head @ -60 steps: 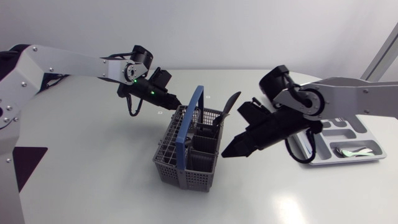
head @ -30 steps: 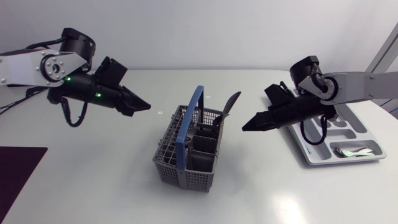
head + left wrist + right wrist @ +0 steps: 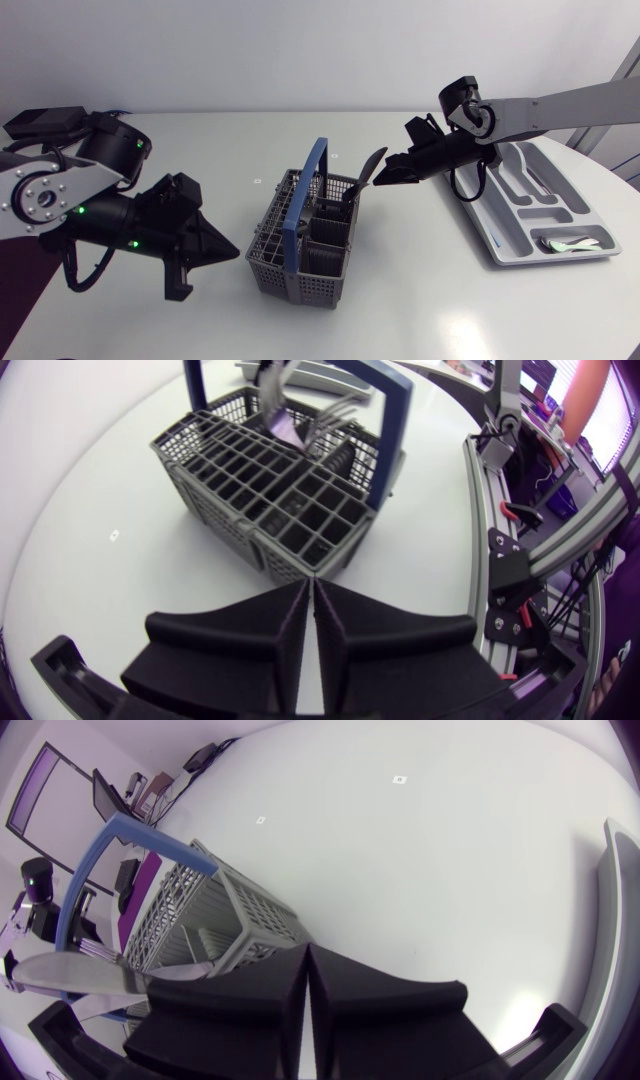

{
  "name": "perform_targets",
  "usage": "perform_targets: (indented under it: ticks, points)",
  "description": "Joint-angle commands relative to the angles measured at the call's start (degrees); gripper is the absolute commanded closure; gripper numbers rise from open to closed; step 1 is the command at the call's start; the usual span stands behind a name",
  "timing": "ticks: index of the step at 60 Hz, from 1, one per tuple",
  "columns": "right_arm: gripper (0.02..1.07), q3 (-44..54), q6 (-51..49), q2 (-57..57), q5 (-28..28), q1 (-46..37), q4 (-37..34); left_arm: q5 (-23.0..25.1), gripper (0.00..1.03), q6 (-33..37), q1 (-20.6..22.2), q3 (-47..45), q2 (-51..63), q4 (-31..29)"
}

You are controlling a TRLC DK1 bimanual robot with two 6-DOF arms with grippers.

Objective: Sort the cutlery from the basket into the organizer compartments.

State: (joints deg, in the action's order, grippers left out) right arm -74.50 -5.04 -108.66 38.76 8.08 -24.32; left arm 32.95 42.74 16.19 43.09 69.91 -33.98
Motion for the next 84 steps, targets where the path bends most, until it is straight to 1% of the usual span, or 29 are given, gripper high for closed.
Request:
perform_targets:
  ticks: [1, 9, 12, 17, 30, 36, 42, 53, 66, 84]
  points:
    - [1.02, -2.93, 2.14, -3.14, 0.17, 0.27, -0.03, -0.08, 0.95, 2.17, 2.71, -3.01, -3.02, -1.36]
    - [1.01, -6.10, 2.14, -5.86, 0.35, 0.71, -1.26, -1.22, 0.95, 2.17, 6.75, -5.12, -4.34, -2.59]
    - [1.02, -7.15, 2.23, -6.65, 0.44, 1.24, -1.52, -2.10, 0.95, 2.52, 8.69, -6.35, -3.55, -2.15]
    - [1.01, -8.82, 2.66, -8.06, 0.70, 1.77, -1.96, -3.42, 0.95, 2.87, 10.45, -7.76, -1.97, -0.65]
    - [1.01, -13.74, 2.66, -12.28, 2.11, 2.03, -4.42, -4.38, 0.94, 2.35, 10.80, -8.29, 2.51, 4.45]
    - [1.02, -14.97, 2.66, -13.42, 3.34, 2.29, -5.92, -4.82, 0.94, 1.20, 10.80, -8.29, 4.89, 8.22]
    - [1.02, -14.18, 2.40, -12.98, 4.65, 2.82, -6.80, -6.05, 0.94, 0.24, 10.53, -7.93, 6.56, 11.30]
    - [1.01, -10.67, 0.91, -10.25, 6.32, 3.53, -7.41, -6.14, 0.93, 0.06, 7.72, -6.79, 9.46, 16.13]
    - [1.02, -6.71, -0.59, -7.53, 8.52, 3.61, -8.03, -6.14, 0.93, 0.15, 5.00, -5.39, 11.92, 18.95]
    - [1.02, 1.55, -2.96, -0.32, 9.49, 2.82, -9.17, -6.05, 0.93, 0.33, 1.39, -1.08, 16.57, 21.41]
